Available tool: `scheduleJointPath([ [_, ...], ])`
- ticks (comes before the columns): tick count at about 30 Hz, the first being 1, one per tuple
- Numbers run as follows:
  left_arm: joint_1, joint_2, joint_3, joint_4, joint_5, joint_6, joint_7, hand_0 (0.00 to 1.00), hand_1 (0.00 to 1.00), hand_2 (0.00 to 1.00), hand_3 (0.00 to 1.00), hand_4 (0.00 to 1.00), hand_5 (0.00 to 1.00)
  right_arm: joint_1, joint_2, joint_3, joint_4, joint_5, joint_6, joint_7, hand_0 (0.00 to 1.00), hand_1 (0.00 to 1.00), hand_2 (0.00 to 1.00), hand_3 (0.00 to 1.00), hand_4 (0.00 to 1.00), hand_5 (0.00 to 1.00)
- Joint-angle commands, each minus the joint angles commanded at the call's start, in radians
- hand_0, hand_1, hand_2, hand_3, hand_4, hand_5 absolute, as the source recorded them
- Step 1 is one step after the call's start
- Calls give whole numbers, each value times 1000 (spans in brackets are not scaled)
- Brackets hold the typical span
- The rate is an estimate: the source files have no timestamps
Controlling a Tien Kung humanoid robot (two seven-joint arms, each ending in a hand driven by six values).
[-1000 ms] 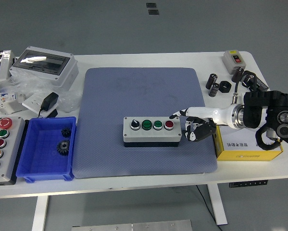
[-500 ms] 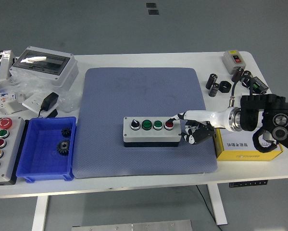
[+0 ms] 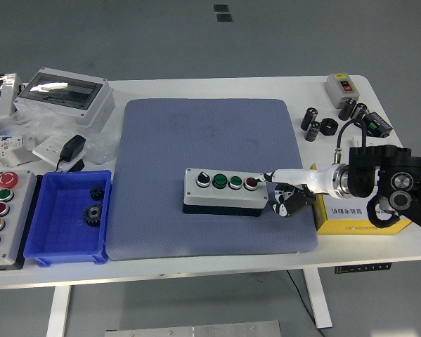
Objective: Pick up the button,place it on the desk,press the button,press the button
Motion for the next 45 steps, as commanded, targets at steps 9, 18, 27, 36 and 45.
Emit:
scheduleJointPath([
  [9, 4, -1, 3, 0, 2, -1, 1, 605, 601, 531, 595, 627, 185, -61, 3, 190, 70, 158, -32, 151, 2, 154, 241, 947, 268, 26],
  [18, 8, -7, 5, 0, 6, -1, -4, 605, 600, 531, 595, 629, 185, -223, 140, 372, 2, -1, -309, 343, 46, 200, 272, 917, 271, 28],
  [27, 10, -7, -3, 0, 10, 3, -9, 605, 600, 531, 595, 630, 185, -334, 259, 464, -96, -19, -633, 577, 162, 301, 379, 879, 352, 68],
  [36, 9, -4, -1, 0, 9, 3, -8, 605, 600, 532, 596, 630, 187, -398, 300, 501, -98, 66, -777, 665, 707, 717, 748, 805, 778, 475],
  [45, 2, 10, -7, 0, 24, 0, -9, 605, 600, 532, 597, 630, 187, -425, 304, 508, -95, 96, -779, 671, 768, 757, 787, 830, 846, 547],
])
